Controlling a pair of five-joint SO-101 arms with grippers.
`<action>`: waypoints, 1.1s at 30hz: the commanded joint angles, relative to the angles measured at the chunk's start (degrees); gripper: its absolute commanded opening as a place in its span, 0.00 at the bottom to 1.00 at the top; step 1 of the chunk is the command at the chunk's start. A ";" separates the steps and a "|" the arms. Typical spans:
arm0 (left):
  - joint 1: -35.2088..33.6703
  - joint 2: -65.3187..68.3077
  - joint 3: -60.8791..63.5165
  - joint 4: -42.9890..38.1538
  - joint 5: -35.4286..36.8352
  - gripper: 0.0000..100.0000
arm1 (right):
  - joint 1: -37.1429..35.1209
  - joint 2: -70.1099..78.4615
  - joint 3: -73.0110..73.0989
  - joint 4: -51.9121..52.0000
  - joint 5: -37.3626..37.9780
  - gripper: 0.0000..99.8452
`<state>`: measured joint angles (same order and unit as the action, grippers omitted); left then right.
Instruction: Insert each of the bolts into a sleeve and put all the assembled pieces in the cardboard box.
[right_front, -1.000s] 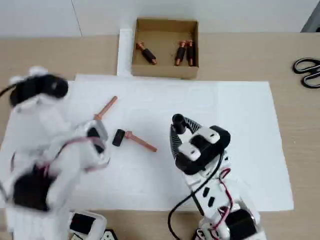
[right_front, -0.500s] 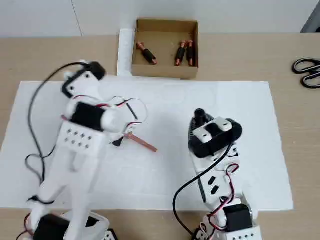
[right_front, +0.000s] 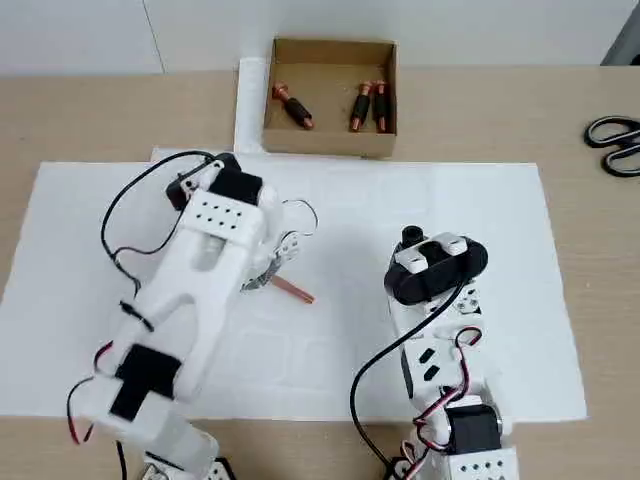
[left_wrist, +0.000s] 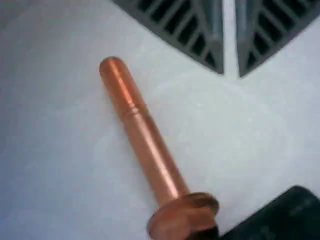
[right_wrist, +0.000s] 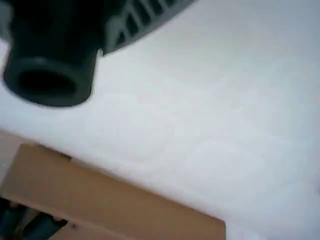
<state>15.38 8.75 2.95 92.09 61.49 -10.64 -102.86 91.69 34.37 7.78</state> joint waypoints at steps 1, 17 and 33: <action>0.00 2.81 -6.11 0.18 0.35 0.01 | 0.48 -0.84 -0.35 -1.45 0.53 0.00; 0.44 6.07 -8.92 0.09 8.53 0.25 | 0.48 -0.40 -0.09 -1.36 0.53 0.00; 0.18 17.49 -9.36 -0.18 16.88 0.25 | 0.57 -0.84 3.69 -1.45 0.70 0.00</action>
<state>15.47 25.01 -4.18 92.00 77.41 -10.46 -102.86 95.82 34.37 7.78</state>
